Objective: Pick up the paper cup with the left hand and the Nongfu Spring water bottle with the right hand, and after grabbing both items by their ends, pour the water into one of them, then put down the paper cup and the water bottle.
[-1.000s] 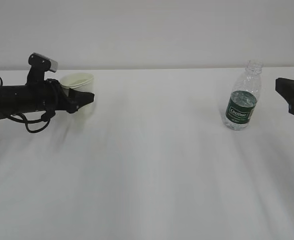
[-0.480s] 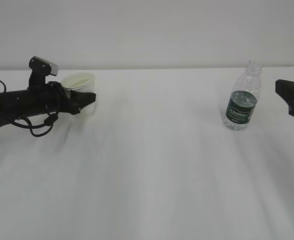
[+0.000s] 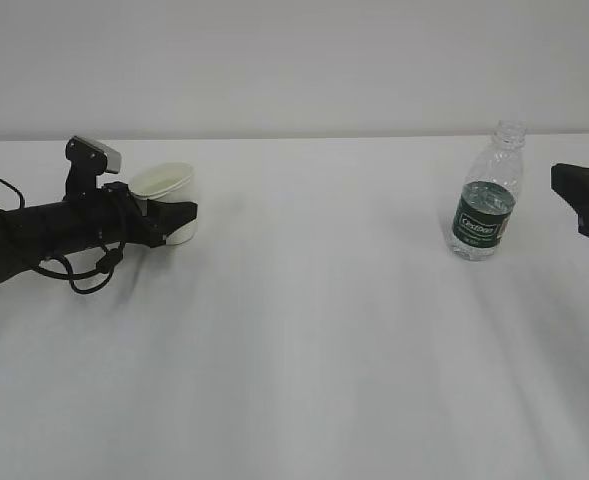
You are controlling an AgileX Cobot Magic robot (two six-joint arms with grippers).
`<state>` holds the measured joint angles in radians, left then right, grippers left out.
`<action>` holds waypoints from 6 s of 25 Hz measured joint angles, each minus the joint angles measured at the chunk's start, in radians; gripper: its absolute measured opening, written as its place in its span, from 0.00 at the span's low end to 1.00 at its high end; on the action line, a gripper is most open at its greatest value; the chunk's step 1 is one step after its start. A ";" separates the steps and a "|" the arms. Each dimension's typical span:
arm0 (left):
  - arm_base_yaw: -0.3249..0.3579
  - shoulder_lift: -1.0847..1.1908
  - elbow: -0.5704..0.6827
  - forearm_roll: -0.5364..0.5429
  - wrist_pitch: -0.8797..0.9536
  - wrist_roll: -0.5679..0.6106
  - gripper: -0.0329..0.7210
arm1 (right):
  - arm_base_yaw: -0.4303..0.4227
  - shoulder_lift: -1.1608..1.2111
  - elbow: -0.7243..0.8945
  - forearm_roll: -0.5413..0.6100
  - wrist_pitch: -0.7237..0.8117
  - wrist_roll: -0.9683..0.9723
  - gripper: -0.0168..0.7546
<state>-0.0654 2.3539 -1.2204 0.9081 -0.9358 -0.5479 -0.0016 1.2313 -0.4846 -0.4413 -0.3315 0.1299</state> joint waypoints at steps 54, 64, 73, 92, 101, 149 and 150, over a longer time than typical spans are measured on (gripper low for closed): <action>0.096 -0.017 0.052 0.130 -0.094 0.016 0.85 | 0.000 0.000 0.000 -0.002 0.033 0.018 0.78; 0.098 -0.042 0.052 0.232 -0.032 -0.065 0.84 | 0.000 0.000 0.000 -0.002 0.034 0.020 0.78; 0.144 -0.102 0.052 0.325 0.040 -0.146 0.83 | 0.000 0.000 0.000 -0.003 0.034 0.020 0.78; 0.176 -0.357 0.060 0.335 0.072 -0.256 0.82 | 0.000 0.000 0.000 -0.005 0.019 0.023 0.78; 0.178 -0.519 0.061 0.313 0.198 -0.272 0.82 | 0.000 0.000 0.000 -0.005 0.018 0.023 0.78; 0.496 -1.031 0.603 0.243 0.094 -0.483 0.73 | 0.000 -0.130 0.000 -0.011 0.047 0.023 0.78; 0.497 -1.060 0.617 0.236 0.099 -0.485 0.73 | 0.000 -0.142 0.000 -0.013 0.056 0.023 0.78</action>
<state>0.4320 1.2937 -0.6035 1.1443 -0.8372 -1.0328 -0.0016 1.0890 -0.4846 -0.4541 -0.2759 0.1534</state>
